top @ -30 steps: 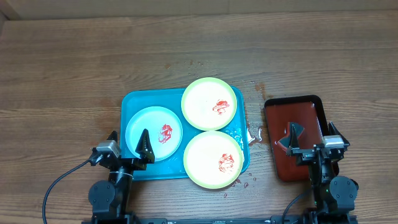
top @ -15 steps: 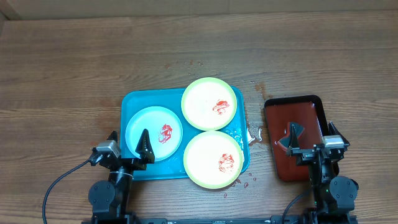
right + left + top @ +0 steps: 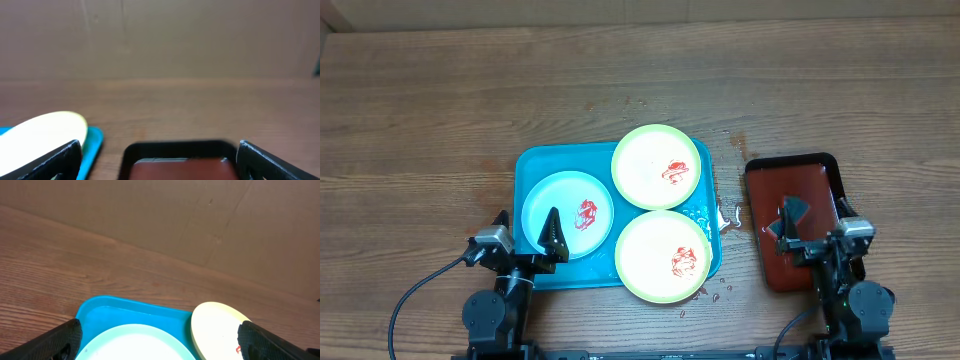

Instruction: Clean dirty plates on tray and stack at the side

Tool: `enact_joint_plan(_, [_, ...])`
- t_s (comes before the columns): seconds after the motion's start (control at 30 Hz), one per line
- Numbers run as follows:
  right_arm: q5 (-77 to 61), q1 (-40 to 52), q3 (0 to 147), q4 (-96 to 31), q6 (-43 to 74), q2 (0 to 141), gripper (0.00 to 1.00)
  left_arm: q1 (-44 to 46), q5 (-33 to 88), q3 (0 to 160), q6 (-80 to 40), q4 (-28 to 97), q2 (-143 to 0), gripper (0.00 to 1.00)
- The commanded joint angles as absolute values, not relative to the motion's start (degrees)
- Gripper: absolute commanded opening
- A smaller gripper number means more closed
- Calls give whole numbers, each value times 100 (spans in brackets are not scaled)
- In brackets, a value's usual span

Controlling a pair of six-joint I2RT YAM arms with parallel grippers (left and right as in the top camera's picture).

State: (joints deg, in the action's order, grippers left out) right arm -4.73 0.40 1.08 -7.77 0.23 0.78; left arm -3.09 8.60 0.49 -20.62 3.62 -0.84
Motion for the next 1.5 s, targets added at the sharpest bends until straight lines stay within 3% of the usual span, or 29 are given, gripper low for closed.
enact_joint_plan(0.0, [-845, 30, 486, -1015, 456, 187, 100, -296, 880, 27, -1927, 366, -25, 99])
enact_joint_plan(0.23, [-886, 30, 2012, -1850, 451, 1439, 100, -296, 880, 27, -1927, 366, -25, 100])
enact_joint_plan(0.43, [-1367, 30, 4130, -2921, 454, 3535, 100, -296, 880, 27, -1927, 366, -25, 100])
enact_joint_plan(0.57, [-1973, 30, 5763, -4119, 456, 5085, 100, -296, 880, 27, -1927, 366, -25, 100])
enact_joint_plan(0.63, [-2237, 30, 7078, -5513, 458, 6361, 100, -296, 880, 27, -1927, 366, -25, 100])
enact_joint_plan(0.8, [-2368, 30, 8455, -7227, 458, 8001, 100, -296, 878, 27, -1927, 366, -25, 100])
enact_joint_plan(1.0, [-2364, 32, 8637, -7972, 456, 8989, 100, -296, 878, 27, -1927, 366, -25, 100])
enact_joint_plan(1.47, [-2591, 32, 8331, -8176, 475, 9035, 100, -294, 993, 27, -2091, 362, -25, 100])
